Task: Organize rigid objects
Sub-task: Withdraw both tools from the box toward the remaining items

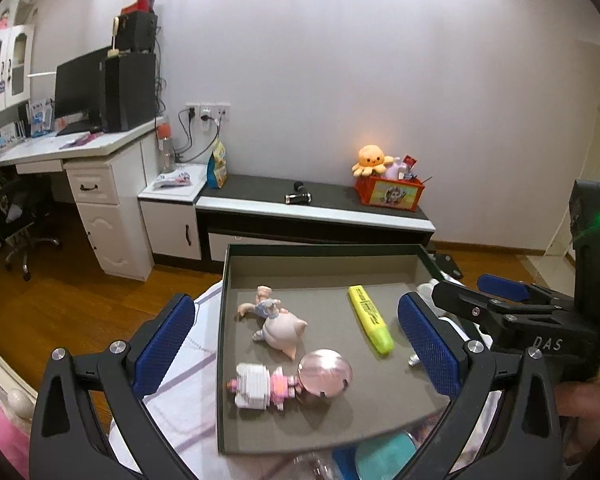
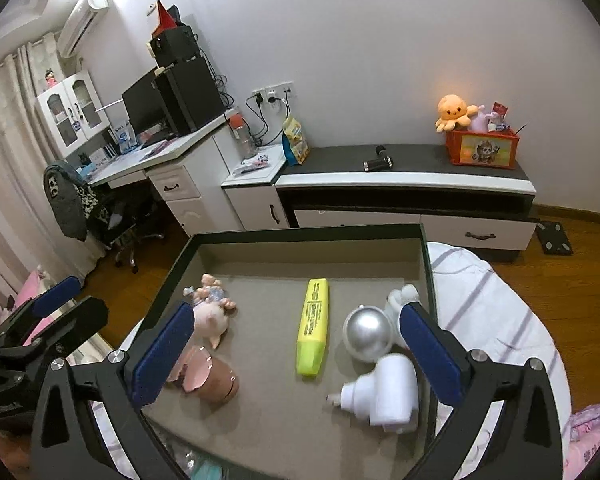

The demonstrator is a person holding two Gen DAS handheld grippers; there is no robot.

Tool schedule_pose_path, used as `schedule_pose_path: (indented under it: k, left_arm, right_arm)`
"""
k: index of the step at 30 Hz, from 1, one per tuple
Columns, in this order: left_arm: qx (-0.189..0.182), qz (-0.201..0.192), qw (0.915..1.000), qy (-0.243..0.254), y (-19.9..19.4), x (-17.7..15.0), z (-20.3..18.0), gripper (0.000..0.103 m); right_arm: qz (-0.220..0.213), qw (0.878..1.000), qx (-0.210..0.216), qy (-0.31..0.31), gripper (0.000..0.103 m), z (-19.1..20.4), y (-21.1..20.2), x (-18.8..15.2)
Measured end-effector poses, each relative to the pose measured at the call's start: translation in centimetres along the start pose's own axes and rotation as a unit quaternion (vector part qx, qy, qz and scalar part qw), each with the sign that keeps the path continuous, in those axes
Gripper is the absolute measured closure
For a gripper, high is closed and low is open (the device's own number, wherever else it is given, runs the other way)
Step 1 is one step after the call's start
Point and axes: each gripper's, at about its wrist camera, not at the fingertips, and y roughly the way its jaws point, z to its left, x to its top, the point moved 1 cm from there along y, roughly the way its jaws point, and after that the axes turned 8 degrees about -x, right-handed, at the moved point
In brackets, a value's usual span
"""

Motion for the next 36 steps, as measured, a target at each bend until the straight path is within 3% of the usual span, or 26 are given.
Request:
schedule_pose_path:
  k: [10,19,28,36]
  left_arm:
    - [0.010,-0.025,0.9996,-0.002,-6.7,-1.7,-1.7,0.000]
    - [0.013,-0.032,0.9993,-0.014,-11.8,-5.1,-2.3,0.000]
    - [0.015,-0.012,0.9994,-0.029,-13.9,-9.1,-2.9,0.000]
    - [0.008,0.010,0.9989,-0.044,-13.9,-12.2,-3.6,0.000]
  right_arm:
    - [-0.028,1.000,0.001,0.002,0.000,0.5,-5.8,-1.9]
    - [-0.048,0.999,-0.011,-0.003,0.000,0.4,-11.7,-6.0]
    - [-0.039,0.999,-0.025,-0.004,0.000,-0.7,-14.9,-11.0]
    - [-0.014,0.999,-0.029,-0.001,0.000,-1.3,-14.8,-13.9]
